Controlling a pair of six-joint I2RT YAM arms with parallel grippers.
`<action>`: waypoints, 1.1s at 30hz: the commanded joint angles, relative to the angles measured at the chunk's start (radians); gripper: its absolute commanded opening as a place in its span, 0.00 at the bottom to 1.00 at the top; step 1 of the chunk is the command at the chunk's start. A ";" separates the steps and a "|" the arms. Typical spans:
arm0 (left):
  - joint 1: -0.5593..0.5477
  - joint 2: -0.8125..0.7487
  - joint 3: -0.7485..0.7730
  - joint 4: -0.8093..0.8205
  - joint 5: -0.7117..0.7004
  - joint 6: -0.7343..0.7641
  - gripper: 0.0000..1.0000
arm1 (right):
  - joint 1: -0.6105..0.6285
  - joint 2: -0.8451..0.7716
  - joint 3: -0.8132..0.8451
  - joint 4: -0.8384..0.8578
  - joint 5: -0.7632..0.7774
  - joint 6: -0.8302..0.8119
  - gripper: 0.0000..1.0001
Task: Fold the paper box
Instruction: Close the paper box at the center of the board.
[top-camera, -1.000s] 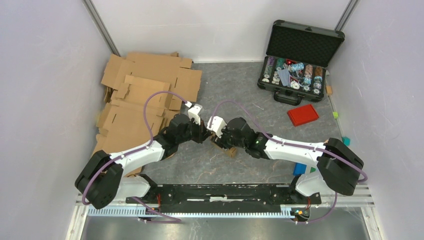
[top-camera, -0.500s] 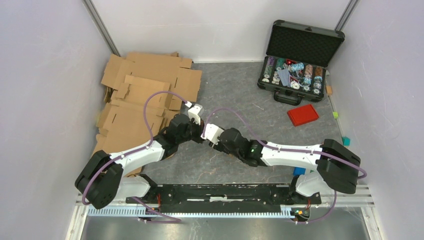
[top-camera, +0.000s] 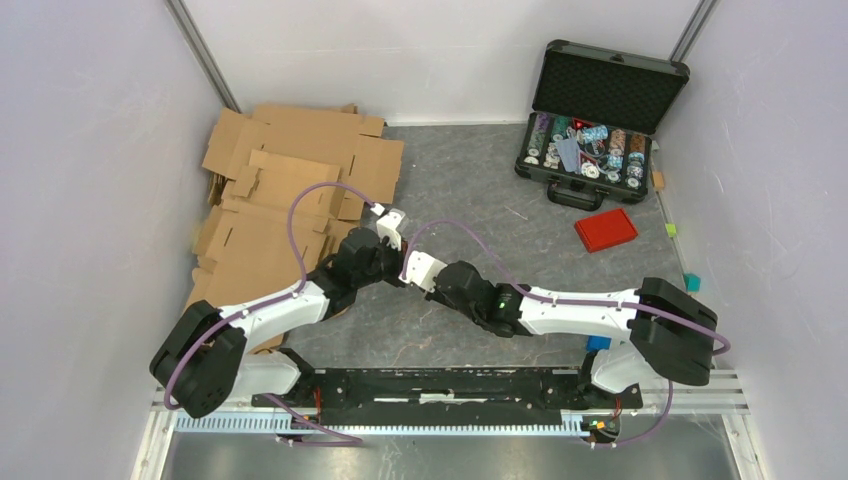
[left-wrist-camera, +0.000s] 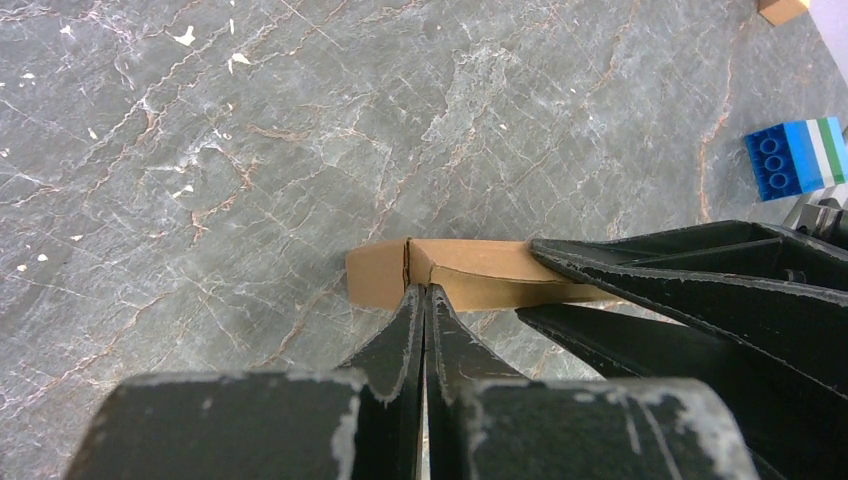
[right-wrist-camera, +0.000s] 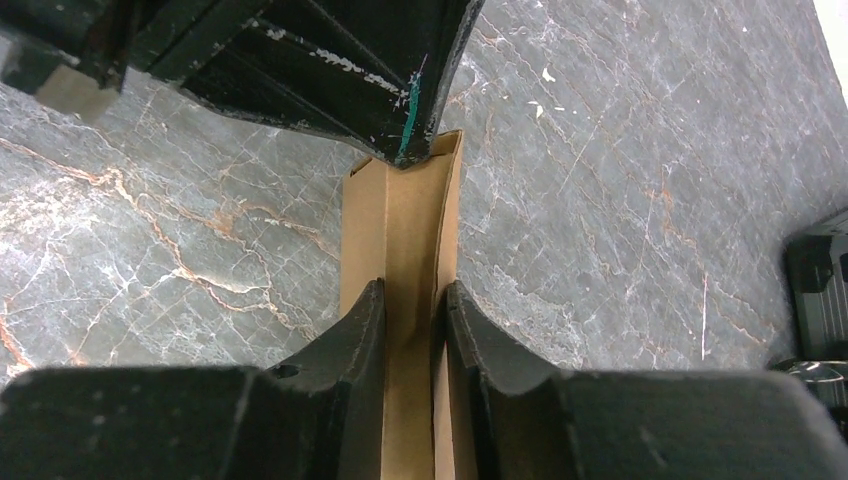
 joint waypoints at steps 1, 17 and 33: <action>-0.004 -0.003 0.019 -0.047 -0.026 0.085 0.02 | 0.001 -0.018 -0.009 0.044 0.047 -0.004 0.20; -0.004 -0.043 0.015 -0.077 -0.081 0.093 0.02 | -0.043 -0.018 -0.002 0.022 -0.059 0.018 0.20; -0.004 -0.039 0.014 0.021 -0.031 0.132 0.43 | -0.060 -0.028 -0.002 0.027 -0.181 0.011 0.20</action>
